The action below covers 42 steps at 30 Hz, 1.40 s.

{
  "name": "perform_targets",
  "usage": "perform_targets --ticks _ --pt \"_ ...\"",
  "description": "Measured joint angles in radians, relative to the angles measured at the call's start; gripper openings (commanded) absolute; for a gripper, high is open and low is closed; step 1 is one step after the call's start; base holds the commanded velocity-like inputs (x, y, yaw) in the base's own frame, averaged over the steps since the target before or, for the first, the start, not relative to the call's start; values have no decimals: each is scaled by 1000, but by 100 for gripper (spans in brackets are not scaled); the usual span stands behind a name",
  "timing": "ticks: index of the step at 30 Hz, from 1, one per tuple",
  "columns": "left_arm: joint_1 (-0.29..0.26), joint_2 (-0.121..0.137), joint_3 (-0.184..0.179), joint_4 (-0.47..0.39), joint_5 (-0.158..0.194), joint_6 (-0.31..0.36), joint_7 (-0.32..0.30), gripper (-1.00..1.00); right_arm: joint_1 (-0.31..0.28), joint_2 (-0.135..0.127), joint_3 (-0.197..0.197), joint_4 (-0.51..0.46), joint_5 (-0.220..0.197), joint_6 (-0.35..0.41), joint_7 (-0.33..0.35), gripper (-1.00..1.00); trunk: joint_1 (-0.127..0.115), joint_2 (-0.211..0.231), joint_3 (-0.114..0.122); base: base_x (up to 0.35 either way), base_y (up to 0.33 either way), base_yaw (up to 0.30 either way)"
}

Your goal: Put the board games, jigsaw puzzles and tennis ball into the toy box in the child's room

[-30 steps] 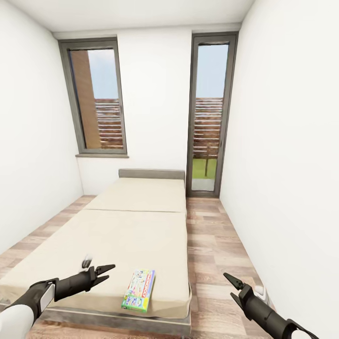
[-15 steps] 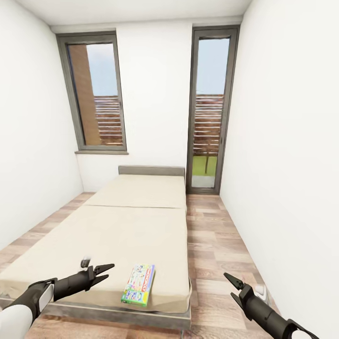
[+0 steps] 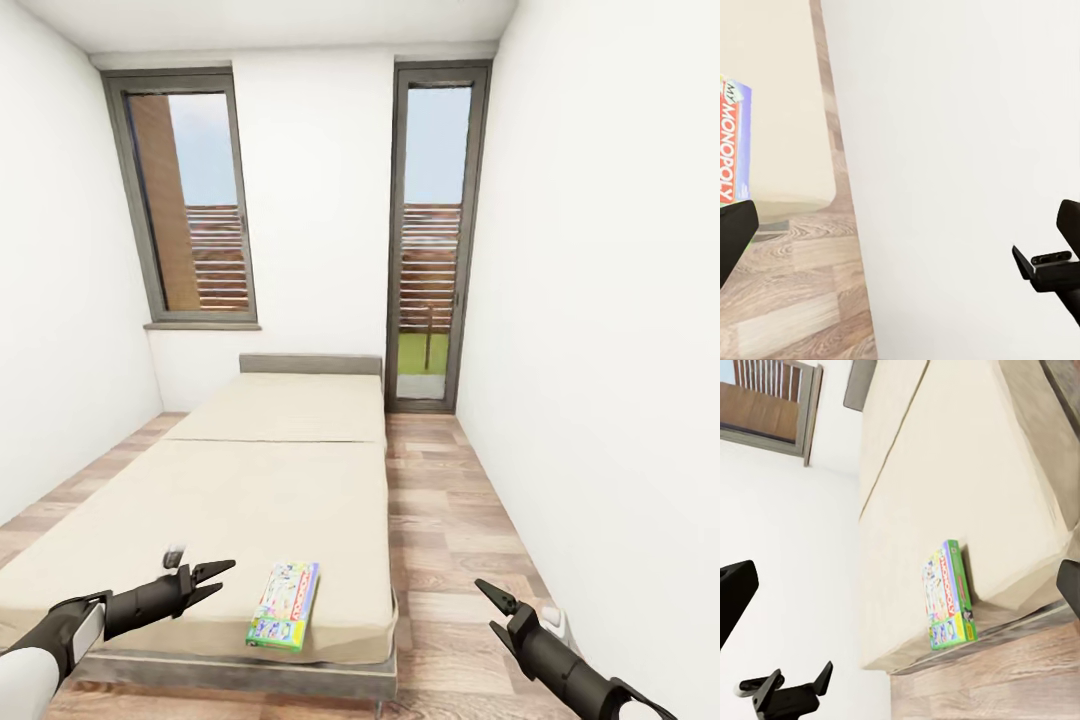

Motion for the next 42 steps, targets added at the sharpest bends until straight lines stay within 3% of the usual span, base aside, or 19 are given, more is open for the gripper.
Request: perform_targets --ticks 14,39,42 --pt "0 23 0 0 1 2 -1 100 0 0 1 0 2 -1 -1 100 0 0 1 -39 164 -78" --pt "0 16 1 0 1 -3 2 100 1 1 4 0 5 -2 0 100 0 0 1 7 69 -18" --pt "0 15 1 0 1 -3 2 100 0 1 6 0 6 -4 -3 100 11 -21 -9 0 1 -2"
